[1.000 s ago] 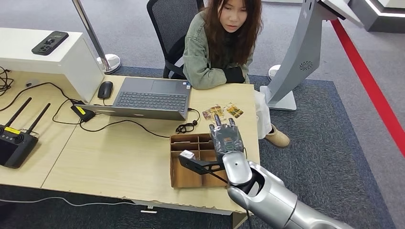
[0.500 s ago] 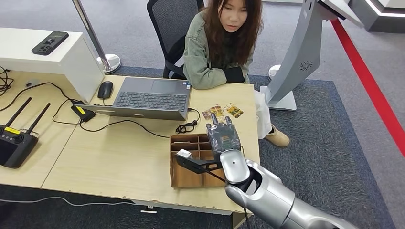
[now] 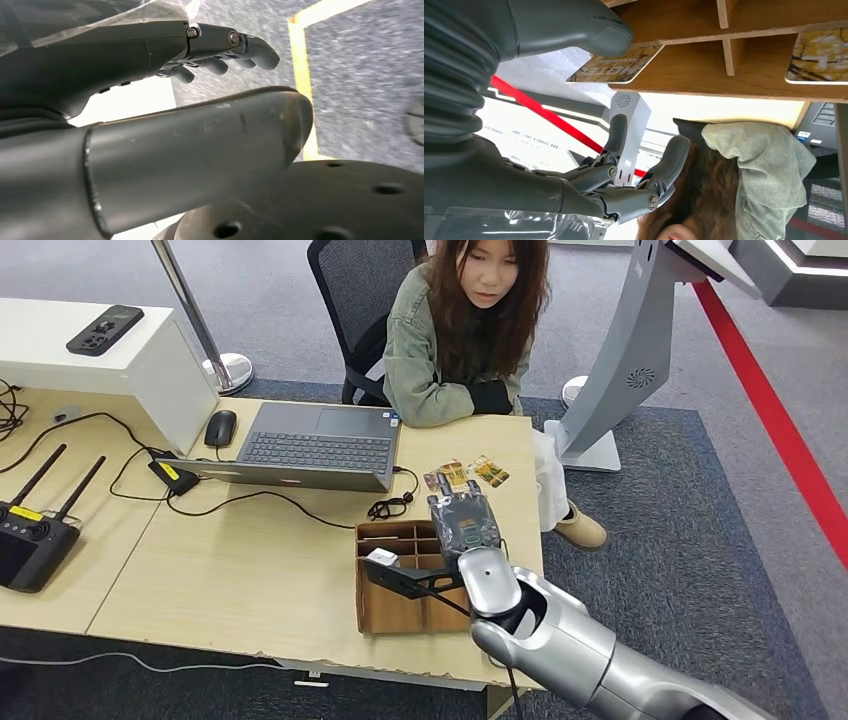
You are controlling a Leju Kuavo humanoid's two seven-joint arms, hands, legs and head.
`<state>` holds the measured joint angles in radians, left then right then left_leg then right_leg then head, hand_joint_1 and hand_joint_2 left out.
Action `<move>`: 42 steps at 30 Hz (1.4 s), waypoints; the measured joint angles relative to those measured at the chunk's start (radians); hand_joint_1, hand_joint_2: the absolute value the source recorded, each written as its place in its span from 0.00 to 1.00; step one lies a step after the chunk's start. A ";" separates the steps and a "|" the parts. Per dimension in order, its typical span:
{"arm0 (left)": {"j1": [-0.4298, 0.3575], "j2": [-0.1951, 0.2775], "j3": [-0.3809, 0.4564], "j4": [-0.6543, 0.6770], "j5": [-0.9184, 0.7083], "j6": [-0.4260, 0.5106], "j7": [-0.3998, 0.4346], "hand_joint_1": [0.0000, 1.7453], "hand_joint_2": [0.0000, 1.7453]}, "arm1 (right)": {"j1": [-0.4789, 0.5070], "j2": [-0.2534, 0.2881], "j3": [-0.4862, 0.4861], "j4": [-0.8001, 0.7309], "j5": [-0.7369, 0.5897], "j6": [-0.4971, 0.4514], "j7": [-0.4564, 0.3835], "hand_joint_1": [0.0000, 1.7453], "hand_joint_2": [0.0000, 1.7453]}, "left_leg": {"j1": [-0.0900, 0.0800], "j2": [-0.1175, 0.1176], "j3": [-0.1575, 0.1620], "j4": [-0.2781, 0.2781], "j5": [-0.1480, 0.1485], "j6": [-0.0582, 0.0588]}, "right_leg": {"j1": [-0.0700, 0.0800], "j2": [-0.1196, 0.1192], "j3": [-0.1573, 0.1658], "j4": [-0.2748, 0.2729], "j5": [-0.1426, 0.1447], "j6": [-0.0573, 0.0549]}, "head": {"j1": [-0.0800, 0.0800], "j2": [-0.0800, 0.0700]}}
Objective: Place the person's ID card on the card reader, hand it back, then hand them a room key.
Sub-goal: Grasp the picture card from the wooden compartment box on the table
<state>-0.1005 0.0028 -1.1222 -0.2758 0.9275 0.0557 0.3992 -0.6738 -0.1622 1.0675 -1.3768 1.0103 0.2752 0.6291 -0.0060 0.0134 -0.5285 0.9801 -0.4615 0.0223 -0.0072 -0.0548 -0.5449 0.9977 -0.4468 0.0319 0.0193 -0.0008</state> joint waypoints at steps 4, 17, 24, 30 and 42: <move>0.006 0.031 0.029 -0.022 0.033 -0.020 -0.052 0.00 0.00 | -0.007 -0.004 0.013 0.003 -0.009 -0.009 0.000 0.46 1.00 | 0.000 0.000 0.000 0.000 0.000 0.000 | 0.000 0.000 0.000 0.000 0.000 0.000 | 0.000 0.000; 0.019 0.111 0.080 -0.091 0.074 -0.046 -0.108 0.00 0.00 | -0.013 -0.016 0.032 0.011 -0.017 -0.026 0.000 0.47 1.00 | 0.000 0.000 0.000 0.000 0.000 0.000 | 0.000 0.000 0.000 0.000 0.000 -0.001 | 0.000 0.000; 0.011 0.004 0.007 -0.064 -0.096 0.072 0.248 0.00 0.00 | 0.002 -0.009 0.037 0.012 0.028 -0.046 0.000 0.48 1.00 | -0.001 0.000 -0.001 0.000 0.000 0.000 | -0.001 0.000 -0.001 0.000 0.000 0.000 | 0.000 0.000; 0.002 -0.042 -0.033 -0.032 -0.100 0.070 0.258 0.00 0.00 | 0.016 -0.001 0.032 0.011 0.040 -0.035 0.000 0.49 1.00 | -0.001 -0.001 -0.001 0.000 0.000 0.000 | -0.001 0.000 -0.001 -0.001 0.001 -0.001 | 0.000 0.000; -0.009 -0.055 -0.060 -0.006 -0.099 0.068 0.255 0.00 0.00 | 0.030 0.002 0.017 0.010 0.050 -0.019 0.000 0.49 1.00 | 0.000 -0.001 -0.001 0.000 0.001 -0.001 | 0.000 0.000 -0.001 0.000 0.001 -0.001 | 0.000 0.000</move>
<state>-0.1097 -0.0525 -1.1827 -0.2816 0.8290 0.1234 0.6542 -0.6443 -0.1603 1.0840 -1.3664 1.0604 0.2558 0.6291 -0.0055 0.0125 -0.5292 0.9801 -0.4610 0.0216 -0.0068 -0.0546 -0.5454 0.9973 -0.4462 0.0312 0.0191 -0.0008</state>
